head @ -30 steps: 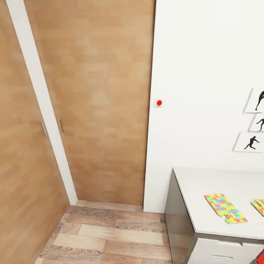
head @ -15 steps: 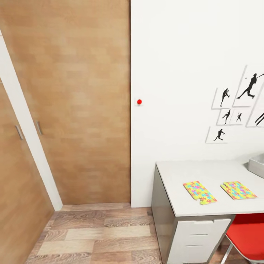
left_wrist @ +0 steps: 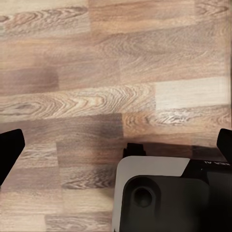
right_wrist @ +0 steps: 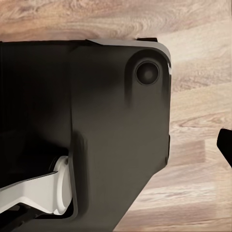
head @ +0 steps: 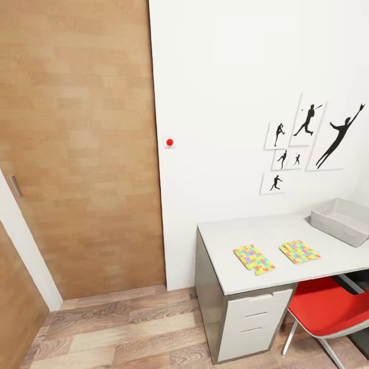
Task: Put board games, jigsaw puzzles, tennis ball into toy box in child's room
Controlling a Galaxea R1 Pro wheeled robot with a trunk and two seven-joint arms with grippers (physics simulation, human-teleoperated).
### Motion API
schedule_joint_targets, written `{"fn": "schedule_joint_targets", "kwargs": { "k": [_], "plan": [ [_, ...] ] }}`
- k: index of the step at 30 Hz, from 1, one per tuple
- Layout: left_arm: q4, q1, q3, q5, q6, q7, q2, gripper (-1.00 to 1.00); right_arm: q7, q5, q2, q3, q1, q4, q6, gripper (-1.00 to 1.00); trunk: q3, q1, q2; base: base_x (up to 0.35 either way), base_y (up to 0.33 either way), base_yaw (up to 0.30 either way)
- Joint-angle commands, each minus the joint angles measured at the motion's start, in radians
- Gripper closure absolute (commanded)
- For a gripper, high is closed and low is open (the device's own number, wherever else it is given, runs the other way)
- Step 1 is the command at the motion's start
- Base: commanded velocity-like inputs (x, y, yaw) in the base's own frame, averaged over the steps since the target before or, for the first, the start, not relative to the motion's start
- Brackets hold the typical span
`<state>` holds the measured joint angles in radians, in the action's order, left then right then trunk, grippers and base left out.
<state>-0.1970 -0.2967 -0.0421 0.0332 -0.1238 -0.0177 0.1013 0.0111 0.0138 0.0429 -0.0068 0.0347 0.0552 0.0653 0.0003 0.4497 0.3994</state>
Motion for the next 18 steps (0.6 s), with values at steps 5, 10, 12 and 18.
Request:
{"fn": "schedule_joint_targets", "kwargs": {
  "k": [5, 10, 12, 18],
  "plan": [
    [-0.002, 0.001, -0.004, 0.004, -0.007, -0.002, 0.0, -1.0, 0.001, 0.002, 0.0, -0.001, 0.001, -0.002, 0.004, -1.0, 0.0, 0.0, 0.001, -0.009, 0.0, -0.288],
    [-0.002, 0.001, -0.004, 0.004, -0.007, -0.002, 0.0, -1.0, 0.001, 0.002, 0.0, -0.001, 0.001, -0.002, 0.004, -1.0, 0.0, 0.0, 0.001, -0.159, 0.0, -0.288],
    [-0.002, 0.001, -0.004, 0.004, -0.007, -0.002, 0.0, -1.0, 0.001, 0.002, 0.0, -0.001, 0.001, -0.002, 0.004, -1.0, 0.0, 0.0, 0.001, -0.21, 0.0, -0.288],
    [-0.002, 0.001, -0.004, 0.004, -0.007, -0.002, 0.0, -1.0, 0.001, 0.002, 0.0, -0.001, 0.001, -0.002, 0.004, -1.0, 0.0, 0.0, 0.001, -0.102, 0.0, -0.288]
  ]
}}
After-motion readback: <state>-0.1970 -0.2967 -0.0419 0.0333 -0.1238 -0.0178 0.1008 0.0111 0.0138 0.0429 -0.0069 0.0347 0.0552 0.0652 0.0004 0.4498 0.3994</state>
